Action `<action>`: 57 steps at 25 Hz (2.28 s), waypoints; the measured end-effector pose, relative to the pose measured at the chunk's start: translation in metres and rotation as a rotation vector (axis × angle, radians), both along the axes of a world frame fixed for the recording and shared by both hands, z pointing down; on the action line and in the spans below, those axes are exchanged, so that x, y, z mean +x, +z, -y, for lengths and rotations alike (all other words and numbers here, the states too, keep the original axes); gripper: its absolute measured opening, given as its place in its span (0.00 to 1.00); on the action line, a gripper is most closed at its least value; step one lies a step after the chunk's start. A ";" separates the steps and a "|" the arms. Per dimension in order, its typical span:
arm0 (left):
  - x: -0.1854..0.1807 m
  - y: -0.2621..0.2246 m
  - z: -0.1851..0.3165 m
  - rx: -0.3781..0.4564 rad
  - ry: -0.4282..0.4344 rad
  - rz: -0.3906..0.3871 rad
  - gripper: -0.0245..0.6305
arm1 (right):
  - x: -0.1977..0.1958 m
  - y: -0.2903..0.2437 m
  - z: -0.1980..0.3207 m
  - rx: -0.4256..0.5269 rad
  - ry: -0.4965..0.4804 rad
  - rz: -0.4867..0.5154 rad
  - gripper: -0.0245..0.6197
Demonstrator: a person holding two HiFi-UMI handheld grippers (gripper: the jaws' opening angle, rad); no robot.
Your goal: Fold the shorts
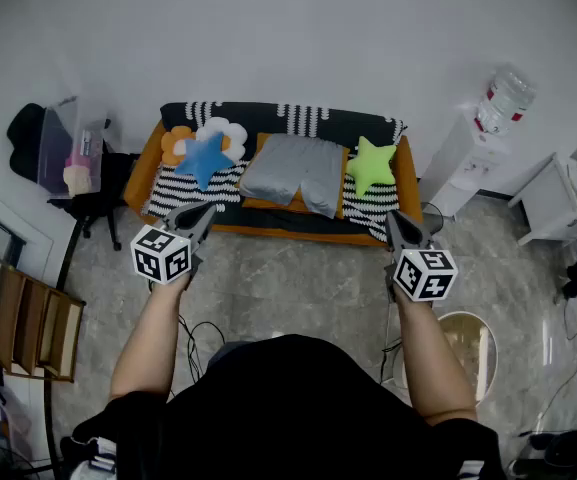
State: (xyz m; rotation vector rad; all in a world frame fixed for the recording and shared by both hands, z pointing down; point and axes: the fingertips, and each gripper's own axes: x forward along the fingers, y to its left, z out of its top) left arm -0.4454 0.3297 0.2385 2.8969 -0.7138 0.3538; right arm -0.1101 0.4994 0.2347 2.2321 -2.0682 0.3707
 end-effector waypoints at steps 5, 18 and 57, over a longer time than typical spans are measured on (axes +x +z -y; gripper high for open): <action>0.011 0.001 0.001 -0.002 0.009 0.012 0.06 | 0.006 -0.007 0.001 -0.001 0.002 -0.029 0.04; 0.040 0.020 0.034 -0.018 0.036 0.037 0.06 | 0.030 0.010 0.019 0.000 0.062 0.005 0.05; 0.144 0.091 0.289 -0.132 0.197 0.073 0.06 | 0.083 0.082 0.318 -0.089 0.094 -0.034 0.05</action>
